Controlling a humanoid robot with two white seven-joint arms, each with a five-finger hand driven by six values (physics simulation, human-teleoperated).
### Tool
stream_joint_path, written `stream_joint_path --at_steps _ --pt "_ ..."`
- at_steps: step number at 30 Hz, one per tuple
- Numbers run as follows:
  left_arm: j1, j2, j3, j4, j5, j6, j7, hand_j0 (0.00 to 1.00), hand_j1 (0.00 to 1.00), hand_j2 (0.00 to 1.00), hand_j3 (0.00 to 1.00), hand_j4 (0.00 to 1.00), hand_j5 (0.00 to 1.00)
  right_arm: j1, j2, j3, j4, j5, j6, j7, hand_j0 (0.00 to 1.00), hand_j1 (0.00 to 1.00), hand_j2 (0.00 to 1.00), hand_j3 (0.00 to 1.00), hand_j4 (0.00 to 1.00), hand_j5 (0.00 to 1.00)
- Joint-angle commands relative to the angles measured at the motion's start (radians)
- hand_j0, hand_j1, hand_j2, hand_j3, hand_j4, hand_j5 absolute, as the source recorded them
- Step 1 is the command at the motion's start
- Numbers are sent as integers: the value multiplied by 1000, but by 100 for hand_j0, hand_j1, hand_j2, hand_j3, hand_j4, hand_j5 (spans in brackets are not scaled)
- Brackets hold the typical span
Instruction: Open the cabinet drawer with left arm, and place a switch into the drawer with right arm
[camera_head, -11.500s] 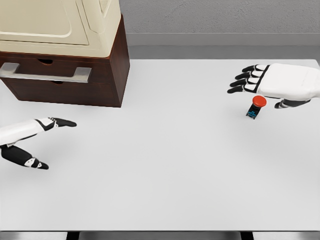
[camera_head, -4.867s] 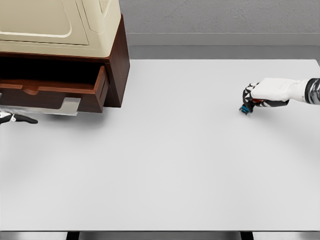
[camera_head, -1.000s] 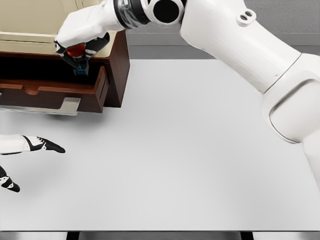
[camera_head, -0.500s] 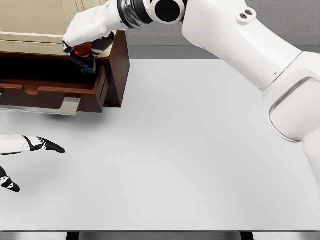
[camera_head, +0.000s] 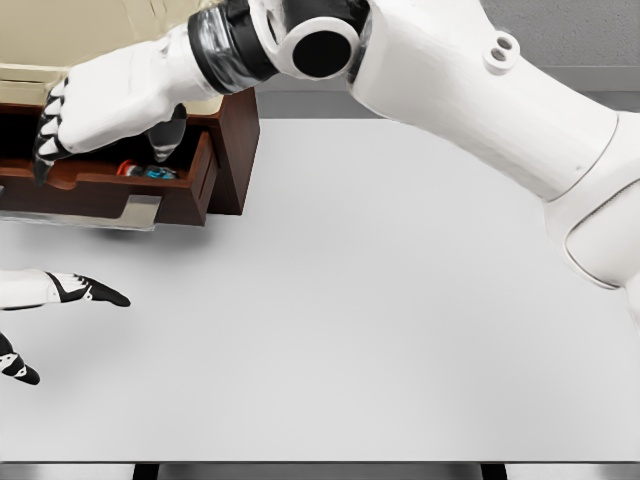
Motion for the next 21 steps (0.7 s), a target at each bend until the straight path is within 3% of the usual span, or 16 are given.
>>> stream_joint_path --at_steps 1,3,5,7,8,9,11,21 --pt "-1 2 2 0 7 2 0 100 100 100 100 100 100 8 -253 -46 -257 -30 2 0 100 100 100 100 100 100" --pt "-1 2 2 -2 7 2 0 100 100 100 100 100 100 89 -508 -95 -319 -64 2 0 100 100 100 100 100 100" --pt "-1 1 2 0 9 2 0 100 100 100 100 100 100 292 -714 -334 -314 -82 2 0 100 100 100 100 100 100" --pt "-1 1 2 0 9 2 0 100 100 100 100 100 100 477 -889 -411 -314 -88 2 0 100 100 100 100 100 100" --pt "-1 2 2 1 9 2 0 100 100 100 100 100 100 574 -922 -411 -313 -84 2 0 100 100 100 100 100 100" --pt "-1 1 2 1 10 2 0 100 100 100 100 100 100 628 -932 -411 -311 -79 2 0 100 100 100 100 100 100" --pt "-1 1 4 1 12 2 0 100 100 100 100 100 100 681 -936 -408 -314 -79 2 0 100 100 100 100 100 100" --pt "-1 -1 5 1 13 2 0 100 100 100 100 100 100 704 -938 -379 -329 -71 2 0 100 100 100 100 100 100"
